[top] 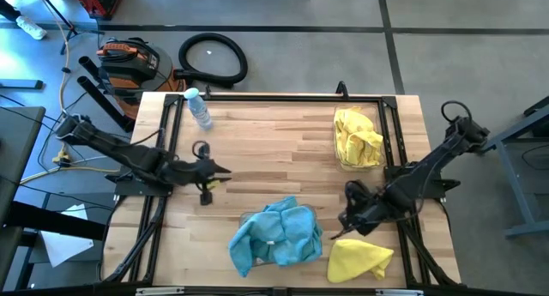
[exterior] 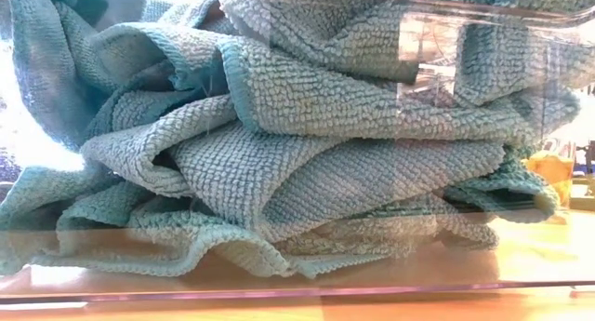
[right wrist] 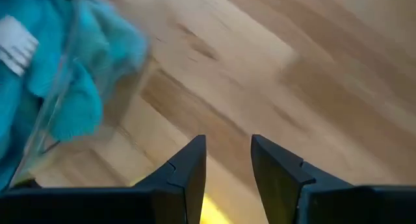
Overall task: Sort microfiber towel by color & place in baskets
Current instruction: Put the yellow microfiber towel into the top transparent bin
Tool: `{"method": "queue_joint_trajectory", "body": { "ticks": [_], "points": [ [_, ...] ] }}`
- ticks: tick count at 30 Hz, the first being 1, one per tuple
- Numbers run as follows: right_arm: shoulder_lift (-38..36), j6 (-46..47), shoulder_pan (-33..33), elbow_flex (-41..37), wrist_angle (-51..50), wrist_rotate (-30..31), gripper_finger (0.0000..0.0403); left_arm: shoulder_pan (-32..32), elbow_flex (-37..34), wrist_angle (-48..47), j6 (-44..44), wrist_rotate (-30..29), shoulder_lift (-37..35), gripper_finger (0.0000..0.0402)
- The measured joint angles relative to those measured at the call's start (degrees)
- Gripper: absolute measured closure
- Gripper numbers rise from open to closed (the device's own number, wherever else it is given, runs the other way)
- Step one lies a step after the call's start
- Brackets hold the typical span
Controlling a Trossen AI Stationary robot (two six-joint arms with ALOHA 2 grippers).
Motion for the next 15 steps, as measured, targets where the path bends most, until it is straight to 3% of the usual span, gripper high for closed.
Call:
{"method": "queue_joint_trajectory", "body": {
  "ticks": [4,8,11,15],
  "points": [
    [0.51,14.23,5.0,6.07,-9.88,-0.73,0.0287,2.0,-6.55,6.17,0.34,0.01,-6.33,0.0319],
    [4.25,26.45,11.37,10.47,-12.5,-0.92,0.0287,3.56,-8.97,6.56,0.38,0.27,-9.86,0.0319],
    [8.81,34.28,15.06,13.03,-12.49,-4.45,0.0287,4.13,-9.75,6.76,1.39,1.13,-11.04,0.0319],
    [15.04,37.16,18.26,15.48,-11.7,-7.72,0.0287,4.28,-9.99,6.66,1.73,1.67,-11.24,0.0319]
  ]
}}
